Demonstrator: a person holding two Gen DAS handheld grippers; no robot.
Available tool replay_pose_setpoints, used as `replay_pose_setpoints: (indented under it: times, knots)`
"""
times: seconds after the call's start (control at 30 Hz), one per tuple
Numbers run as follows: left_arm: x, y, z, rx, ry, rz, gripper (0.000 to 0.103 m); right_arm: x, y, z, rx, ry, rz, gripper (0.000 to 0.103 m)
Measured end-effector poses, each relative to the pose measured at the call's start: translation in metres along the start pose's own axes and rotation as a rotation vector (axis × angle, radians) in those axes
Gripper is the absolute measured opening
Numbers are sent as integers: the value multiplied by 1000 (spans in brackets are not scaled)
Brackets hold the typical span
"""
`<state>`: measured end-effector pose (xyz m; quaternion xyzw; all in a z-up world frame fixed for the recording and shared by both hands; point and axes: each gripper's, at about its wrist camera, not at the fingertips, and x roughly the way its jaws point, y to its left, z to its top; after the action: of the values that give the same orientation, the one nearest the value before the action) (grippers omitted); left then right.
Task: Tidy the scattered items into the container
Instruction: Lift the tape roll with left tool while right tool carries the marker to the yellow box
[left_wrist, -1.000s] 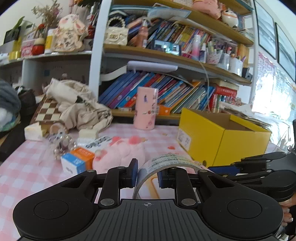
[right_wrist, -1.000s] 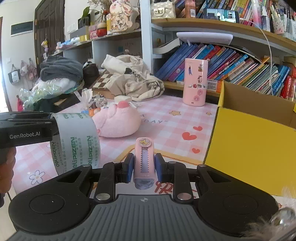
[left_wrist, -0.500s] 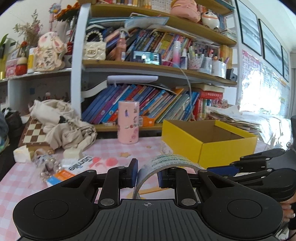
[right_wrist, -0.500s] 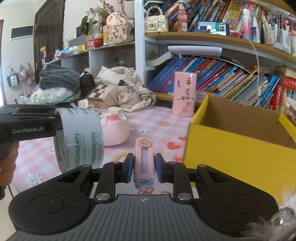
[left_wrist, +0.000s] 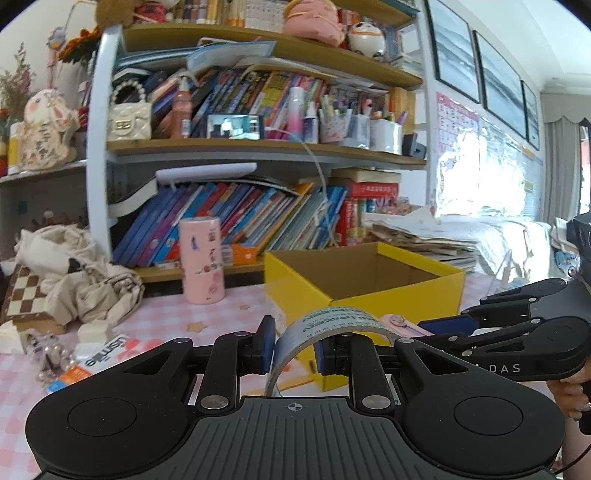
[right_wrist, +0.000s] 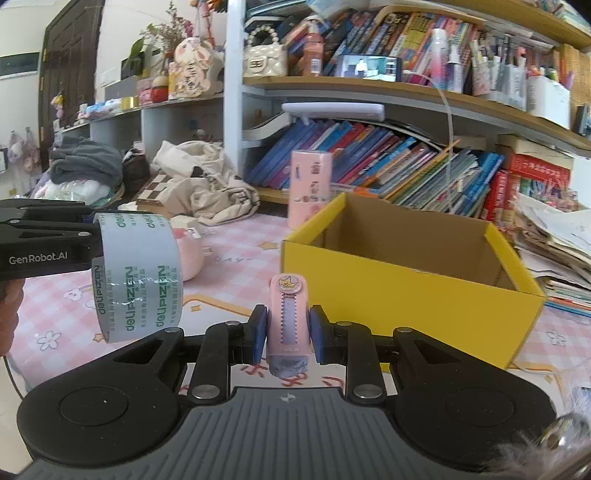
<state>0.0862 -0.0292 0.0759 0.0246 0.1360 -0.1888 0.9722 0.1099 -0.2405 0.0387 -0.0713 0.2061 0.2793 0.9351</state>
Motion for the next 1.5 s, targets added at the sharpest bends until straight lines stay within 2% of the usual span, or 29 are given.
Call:
replay_pose_setpoints:
  times: [0.67, 0.97, 1.2, 1.5]
  knots:
    - [17, -59, 13, 91, -1, -113, 20, -52, -47, -26, 73, -23, -134, 23]
    - [29, -77, 20, 117, -6, -143, 20, -63, -68, -31, 98, -26, -174, 23]
    - [37, -78, 37, 145, -42, -133, 20, -58, -78, -22, 77, -28, -172, 23]
    - [62, -69, 70, 203, -58, -109, 20, -40, -94, 12, 14, -42, -179, 23]
